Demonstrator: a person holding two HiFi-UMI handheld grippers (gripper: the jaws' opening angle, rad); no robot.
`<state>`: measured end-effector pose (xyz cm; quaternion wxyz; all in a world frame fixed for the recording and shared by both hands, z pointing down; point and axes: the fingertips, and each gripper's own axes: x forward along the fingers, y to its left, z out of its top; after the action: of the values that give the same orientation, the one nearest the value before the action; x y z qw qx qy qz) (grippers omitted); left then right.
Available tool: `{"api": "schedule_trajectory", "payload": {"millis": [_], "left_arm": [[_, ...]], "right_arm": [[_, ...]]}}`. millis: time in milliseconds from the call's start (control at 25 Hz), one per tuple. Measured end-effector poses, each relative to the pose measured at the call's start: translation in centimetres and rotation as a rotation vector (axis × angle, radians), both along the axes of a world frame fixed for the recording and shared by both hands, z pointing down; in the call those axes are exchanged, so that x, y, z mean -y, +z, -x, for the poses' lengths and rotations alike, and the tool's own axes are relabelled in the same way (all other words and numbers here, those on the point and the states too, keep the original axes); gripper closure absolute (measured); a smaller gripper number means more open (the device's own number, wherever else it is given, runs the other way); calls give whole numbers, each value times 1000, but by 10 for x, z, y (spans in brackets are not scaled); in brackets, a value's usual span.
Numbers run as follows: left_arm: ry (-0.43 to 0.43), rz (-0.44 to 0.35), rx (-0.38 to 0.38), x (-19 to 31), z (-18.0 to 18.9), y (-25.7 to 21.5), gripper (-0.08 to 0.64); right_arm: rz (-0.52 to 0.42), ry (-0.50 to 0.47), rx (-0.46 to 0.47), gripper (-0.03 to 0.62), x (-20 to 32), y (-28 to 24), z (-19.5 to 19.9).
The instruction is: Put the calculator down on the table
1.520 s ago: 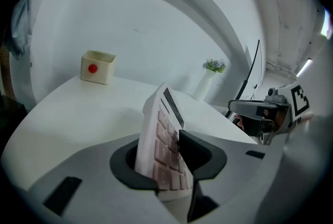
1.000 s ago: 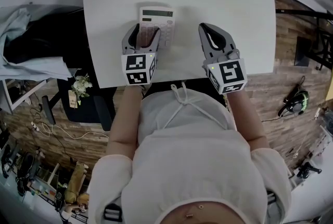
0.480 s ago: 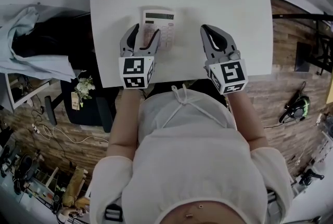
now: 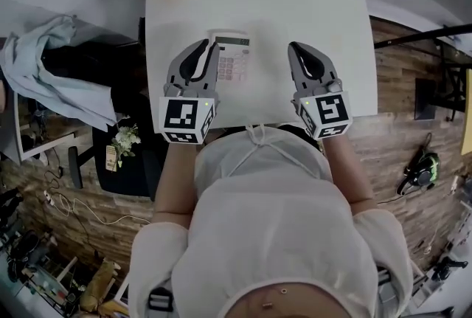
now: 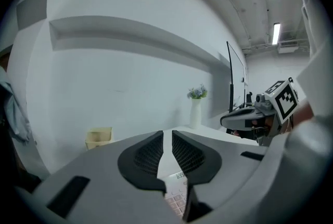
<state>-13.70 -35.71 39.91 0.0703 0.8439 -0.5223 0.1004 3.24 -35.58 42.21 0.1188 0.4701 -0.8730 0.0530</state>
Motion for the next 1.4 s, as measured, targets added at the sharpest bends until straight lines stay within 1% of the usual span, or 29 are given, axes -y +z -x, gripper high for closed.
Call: {"api": "schedule_trajectory", "payload": {"millis": [120,280,440,840,1040,1400], "left_arm": [[14,-53,-5,-5,2,-26,520],[36,-89,-19,-14,1,-51,536],[48,-114,7,-21,-2,-63,541],[50,-115,2,-23,1,-65,541],[51,-103,-4,-26,6,-60,541],[49,-106,-28,-28,14,-60,541]], "right_arm": [[-38,3,19,586,-2,-17,-1],[-84,1,28,586,-6,-35,-1],[-123,-6,11,586,-9,-47,-2],[-132,-18,32,589,-8,-54,4],[-131,-38,26,589,-9,-52,14],[-142,-20,19,591,-11,-52,20]]}}
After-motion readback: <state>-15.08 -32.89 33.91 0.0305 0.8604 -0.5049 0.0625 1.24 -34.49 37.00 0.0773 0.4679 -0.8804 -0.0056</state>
